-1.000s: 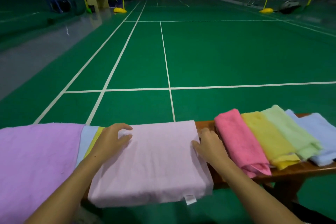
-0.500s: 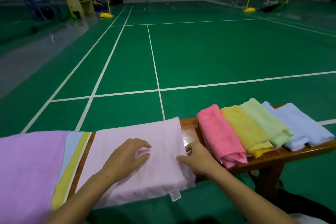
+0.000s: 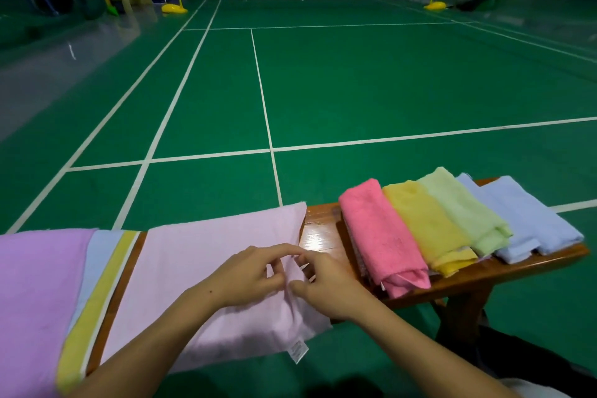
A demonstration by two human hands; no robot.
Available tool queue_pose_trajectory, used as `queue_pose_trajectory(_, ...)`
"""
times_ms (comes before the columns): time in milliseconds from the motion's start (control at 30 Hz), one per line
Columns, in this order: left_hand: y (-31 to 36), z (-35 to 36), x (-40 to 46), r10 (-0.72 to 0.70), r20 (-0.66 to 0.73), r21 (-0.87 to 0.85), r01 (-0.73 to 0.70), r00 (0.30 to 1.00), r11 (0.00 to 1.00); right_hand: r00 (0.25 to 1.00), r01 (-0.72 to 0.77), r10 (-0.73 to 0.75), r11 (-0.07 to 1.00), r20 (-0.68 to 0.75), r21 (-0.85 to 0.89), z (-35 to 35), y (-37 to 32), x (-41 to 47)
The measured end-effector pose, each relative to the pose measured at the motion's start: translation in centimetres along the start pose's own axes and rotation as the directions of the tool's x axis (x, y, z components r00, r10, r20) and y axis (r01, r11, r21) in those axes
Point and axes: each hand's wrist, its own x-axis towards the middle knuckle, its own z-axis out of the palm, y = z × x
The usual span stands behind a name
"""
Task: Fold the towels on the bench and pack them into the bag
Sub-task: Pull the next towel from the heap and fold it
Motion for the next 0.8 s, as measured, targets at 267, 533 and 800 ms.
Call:
queue_pose_trajectory(267,-1.3,-1.2,0.1,-0.073,0.03,-0.087,0.076,0.997,0.993,0.997,-0.003,-0.002,0.998,0.076,0.064,0.2,0.6,0.4)
queue_pose_trajectory(533,-1.9,-3.3,-1.6,-0.125,-0.122,-0.246,0.092,0.985,0.965,0.97,-0.084,0.053,0.989,0.237,0.121,-0.5,1.9,-0.4)
queue_pose_trajectory(800,-1.2,-5.0,-3.5,-0.198,-0.203,-0.454,0.087,0.959,0.887,0.971,-0.001,-0.025,0.994,0.239,0.106,0.0,2.7,0.0)
